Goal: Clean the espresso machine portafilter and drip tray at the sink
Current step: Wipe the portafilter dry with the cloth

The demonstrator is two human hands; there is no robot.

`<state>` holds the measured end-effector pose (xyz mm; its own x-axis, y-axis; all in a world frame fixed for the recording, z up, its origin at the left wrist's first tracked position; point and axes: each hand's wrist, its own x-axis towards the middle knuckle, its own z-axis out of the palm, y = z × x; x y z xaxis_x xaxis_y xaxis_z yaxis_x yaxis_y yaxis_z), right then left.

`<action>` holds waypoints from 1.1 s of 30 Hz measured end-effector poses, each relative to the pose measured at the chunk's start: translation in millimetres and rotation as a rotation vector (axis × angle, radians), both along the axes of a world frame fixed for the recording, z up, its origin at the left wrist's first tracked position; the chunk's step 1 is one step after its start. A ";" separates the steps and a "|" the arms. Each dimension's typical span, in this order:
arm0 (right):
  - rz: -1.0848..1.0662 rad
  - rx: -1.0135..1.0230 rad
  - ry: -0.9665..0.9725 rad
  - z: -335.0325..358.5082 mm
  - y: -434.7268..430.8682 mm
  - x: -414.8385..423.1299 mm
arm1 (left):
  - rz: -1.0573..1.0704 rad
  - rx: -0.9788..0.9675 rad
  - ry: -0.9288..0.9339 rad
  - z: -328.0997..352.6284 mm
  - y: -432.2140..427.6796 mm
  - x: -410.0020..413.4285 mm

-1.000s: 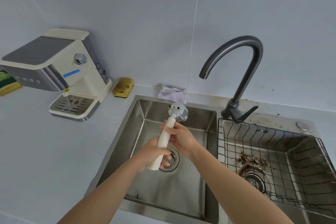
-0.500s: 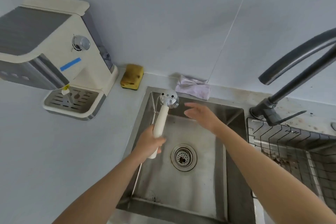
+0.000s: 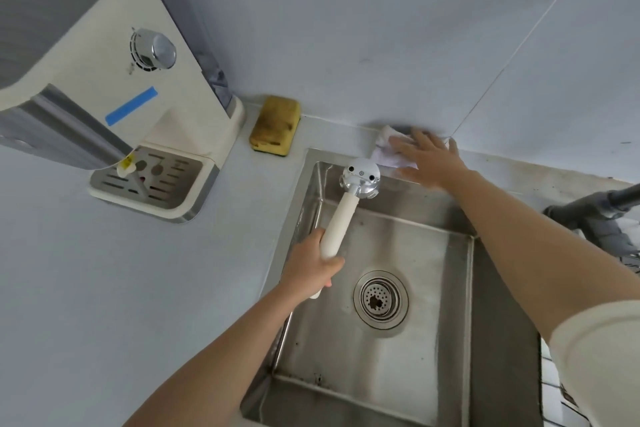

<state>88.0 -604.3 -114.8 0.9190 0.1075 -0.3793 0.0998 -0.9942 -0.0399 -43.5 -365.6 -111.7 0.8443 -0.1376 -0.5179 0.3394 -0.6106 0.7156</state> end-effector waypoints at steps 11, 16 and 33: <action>-0.065 0.053 -0.170 -8.3 0.6 7.7 | 0.037 0.010 0.028 -2.6 -5.8 6.9; -0.307 0.659 -0.086 12.2 3.2 -0.6 | 0.033 0.041 0.015 2.2 -11.6 4.9; 0.124 0.240 -0.523 69.8 50.6 -117.8 | -0.085 0.116 -0.102 37.2 -37.2 -49.0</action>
